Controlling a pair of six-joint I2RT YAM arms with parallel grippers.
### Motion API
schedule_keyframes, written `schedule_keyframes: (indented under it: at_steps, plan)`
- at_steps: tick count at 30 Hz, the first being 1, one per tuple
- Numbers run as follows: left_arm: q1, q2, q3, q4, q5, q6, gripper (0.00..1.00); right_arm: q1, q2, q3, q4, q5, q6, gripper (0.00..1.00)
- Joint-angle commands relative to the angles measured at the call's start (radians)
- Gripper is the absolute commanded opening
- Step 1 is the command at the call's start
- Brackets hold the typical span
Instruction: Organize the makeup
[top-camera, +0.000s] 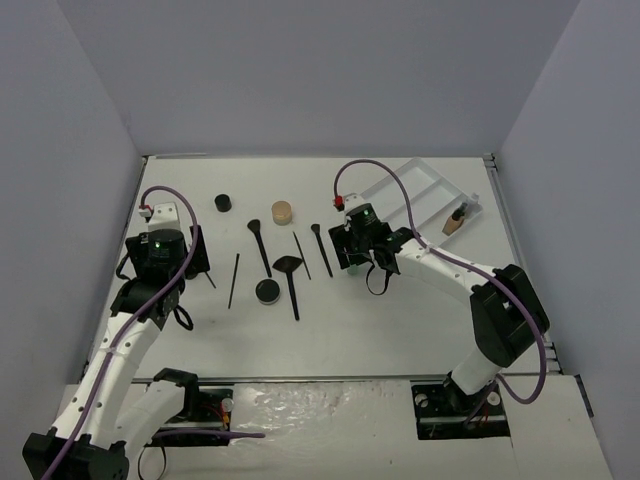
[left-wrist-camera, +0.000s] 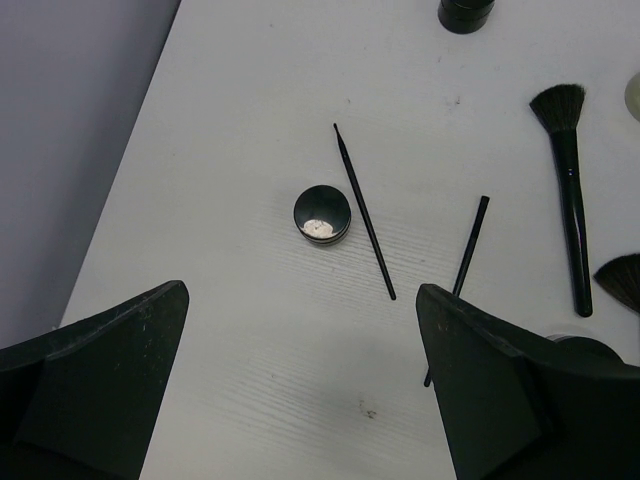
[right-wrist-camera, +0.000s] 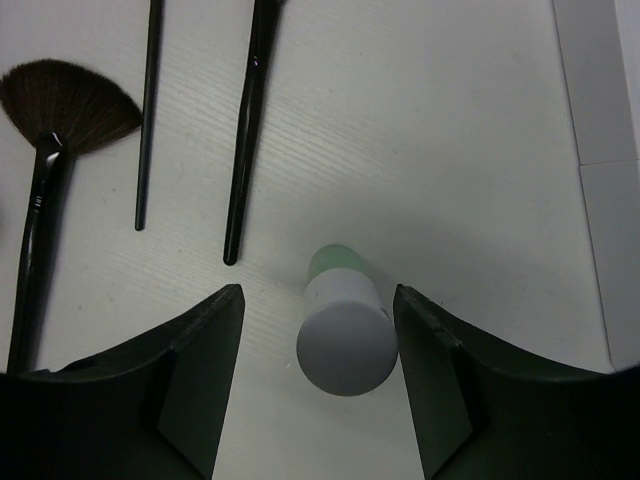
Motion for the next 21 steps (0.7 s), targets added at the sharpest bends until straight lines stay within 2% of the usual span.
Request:
schedule_keyframes:
  at_steps: [1, 8, 11, 15, 17, 21]
  plan:
    - [0.002, 0.004, 0.023, 0.086, -0.013, 0.024, 0.97, 0.001, 0.001, -0.027, 0.076, 0.06, 0.013, 0.52]
    - [0.002, 0.004, 0.02, 0.088, -0.009, 0.024, 0.97, -0.001, 0.005, -0.054, 0.096, 0.077, 0.022, 0.39]
    - [0.0, 0.005, 0.02, 0.088, -0.009, 0.024, 0.97, -0.003, -0.014, -0.058, 0.101, 0.099, 0.027, 0.19]
    - [0.0, 0.002, 0.02, 0.089, -0.009, 0.024, 0.97, -0.027, -0.084, -0.051, 0.1, 0.115, 0.047, 0.05]
    - [0.0, 0.004, 0.02, 0.091, -0.006, 0.024, 0.97, -0.048, -0.123, -0.044, 0.099, 0.122, 0.064, 0.0]
    - [-0.001, 0.003, 0.018, 0.094, -0.004, 0.029, 0.97, -0.121, -0.205, -0.029, 0.095, 0.14, 0.084, 0.0]
